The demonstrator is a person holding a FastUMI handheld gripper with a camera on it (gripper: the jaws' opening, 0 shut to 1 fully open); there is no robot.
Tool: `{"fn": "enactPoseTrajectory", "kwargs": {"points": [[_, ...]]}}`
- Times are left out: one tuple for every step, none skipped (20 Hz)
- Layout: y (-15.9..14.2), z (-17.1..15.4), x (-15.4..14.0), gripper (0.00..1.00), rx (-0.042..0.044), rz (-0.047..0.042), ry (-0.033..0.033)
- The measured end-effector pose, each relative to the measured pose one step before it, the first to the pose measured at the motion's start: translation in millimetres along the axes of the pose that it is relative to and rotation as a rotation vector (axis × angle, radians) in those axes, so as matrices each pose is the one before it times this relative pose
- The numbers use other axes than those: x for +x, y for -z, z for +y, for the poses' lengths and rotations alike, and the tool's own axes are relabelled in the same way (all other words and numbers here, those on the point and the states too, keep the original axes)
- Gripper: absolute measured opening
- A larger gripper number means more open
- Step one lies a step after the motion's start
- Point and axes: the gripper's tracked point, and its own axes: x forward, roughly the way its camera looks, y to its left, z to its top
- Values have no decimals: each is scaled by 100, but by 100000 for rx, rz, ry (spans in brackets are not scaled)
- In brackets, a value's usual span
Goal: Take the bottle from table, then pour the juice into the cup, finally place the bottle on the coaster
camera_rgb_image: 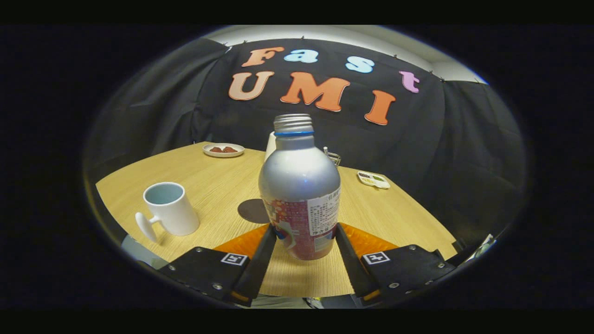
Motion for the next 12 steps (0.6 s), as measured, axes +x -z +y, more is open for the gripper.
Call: {"fn": "enactPoseTrajectory", "kwargs": {"points": [[-370,268,-149,75,-2310,-500,783],[-329,211,-150,75,-2537,-592,900],[-374,119,-66,75,-2788,-368,955],[-307,316,17,75,-3047,-649,769],[-263,261,-48,75,-2691,-704,565],[-245,286,169,75,-3016,-145,548],[-19,188,-18,75,-3202,212,713],[-127,432,55,75,-3245,101,293],[-261,440,29,75,-3033,-394,198],[-250,363,-70,75,-3080,-474,81],[-365,340,78,75,-3080,-216,4],[-207,186,-133,74,-2668,-489,464]]}}
